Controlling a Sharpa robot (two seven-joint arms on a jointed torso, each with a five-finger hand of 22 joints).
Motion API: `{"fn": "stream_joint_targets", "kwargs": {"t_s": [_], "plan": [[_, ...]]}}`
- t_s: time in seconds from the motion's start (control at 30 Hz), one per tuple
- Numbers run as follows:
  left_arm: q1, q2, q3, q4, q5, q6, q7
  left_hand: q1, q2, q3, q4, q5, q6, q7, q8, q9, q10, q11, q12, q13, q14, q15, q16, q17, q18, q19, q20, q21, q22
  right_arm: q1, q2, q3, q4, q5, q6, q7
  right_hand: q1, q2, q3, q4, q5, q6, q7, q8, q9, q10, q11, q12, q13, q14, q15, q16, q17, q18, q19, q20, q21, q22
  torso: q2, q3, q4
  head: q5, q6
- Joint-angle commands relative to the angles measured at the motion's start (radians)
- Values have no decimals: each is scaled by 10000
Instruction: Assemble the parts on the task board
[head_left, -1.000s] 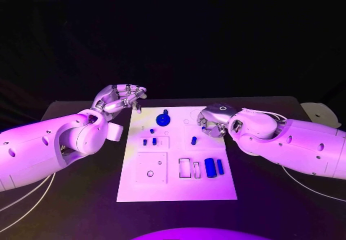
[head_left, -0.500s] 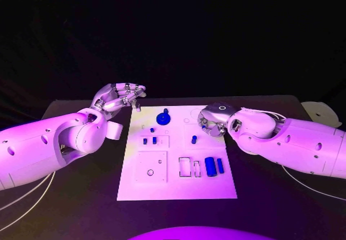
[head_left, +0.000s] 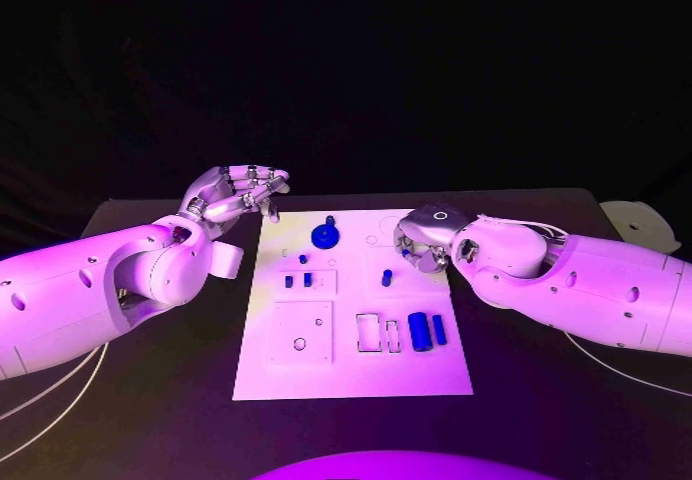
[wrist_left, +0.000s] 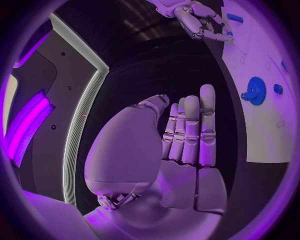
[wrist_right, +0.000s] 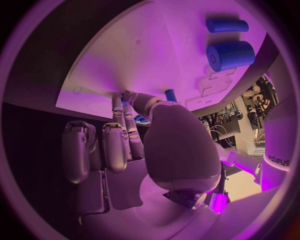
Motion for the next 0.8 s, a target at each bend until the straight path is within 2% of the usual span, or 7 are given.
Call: {"fn": "stream_joint_targets", "kwargs": {"t_s": [0.03, 0.23, 0.47, 0.63, 0.8], "plan": [[2, 4, 6, 14, 65, 73, -73, 98, 9, 90, -18, 36, -46, 67, -33, -20, -105, 33, 41, 16, -92, -6, -85, -30, 55, -24, -23, -52, -16, -147, -56, -109, -45, -393, 493, -377, 64, 192, 105, -153, 66, 80, 14, 16, 14, 351, -254, -63, 22, 432, -89, 53, 6, -119, 346, -71, 125, 2015, 3, -5, 4, -26, -7], [2, 4, 6, 13, 65, 86, -121, 108, 9, 118, -33, 37, -57, 78, -37, -23, -126, 43, 50, 19, -117, 2, -102, -42, 54, -37, -18, -66, -22, -163, -129, -108, 96, -434, -457, -367, 67, 235, 234, -248, 96, 106, 14, 19, 22, 425, -255, -88, 33, 428, -95, 41, -28, -158, 426, -80, 301, 2097, 4, 6, 7, -15, -19], [1, -1, 6, -2, 65, 102, -161, 100, 9, 133, -34, 36, -67, 88, -41, -25, -144, 52, 54, 21, -134, 9, -114, -49, 53, -46, -13, -76, -27, -169, -244, -93, 265, -412, -1509, -367, -134, 169, 215, -259, -69, 158, 13, 42, 47, 482, -264, -144, 44, 427, -95, 26, -76, -180, 472, -78, 399, 2147, 1, -9, 2, -15, -20], [1, -4, 6, -27, 65, 127, -189, 89, 5, 142, -32, 35, -76, 96, -44, -28, -161, 60, 56, 22, -147, 15, -123, -56, 52, -53, -9, -85, -31, -157, -357, -57, 407, -311, -1924, -369, -269, 155, 162, -245, -268, 188, -9, 66, 76, 520, -282, -192, 53, 431, -105, 29, -81, -184, 482, -80, 420, 2162, -3, -4, 0, -12, -7], [1, -15, 6, -60, 65, 156, -219, 82, -2, 152, -34, 34, -88, 102, -49, -31, -181, 67, 59, 24, -162, 22, -134, -63, 51, -62, -4, -96, -36, -99, -588, -2, 691, -82, -2108, -350, -404, 141, 70, -207, -472, 205, -40, 89, 109, 548, -301, -250, 59, 435, -119, 35, -78, -184, 480, -86, 417, 2167, 0, -14, 0, -13, -5]]}}
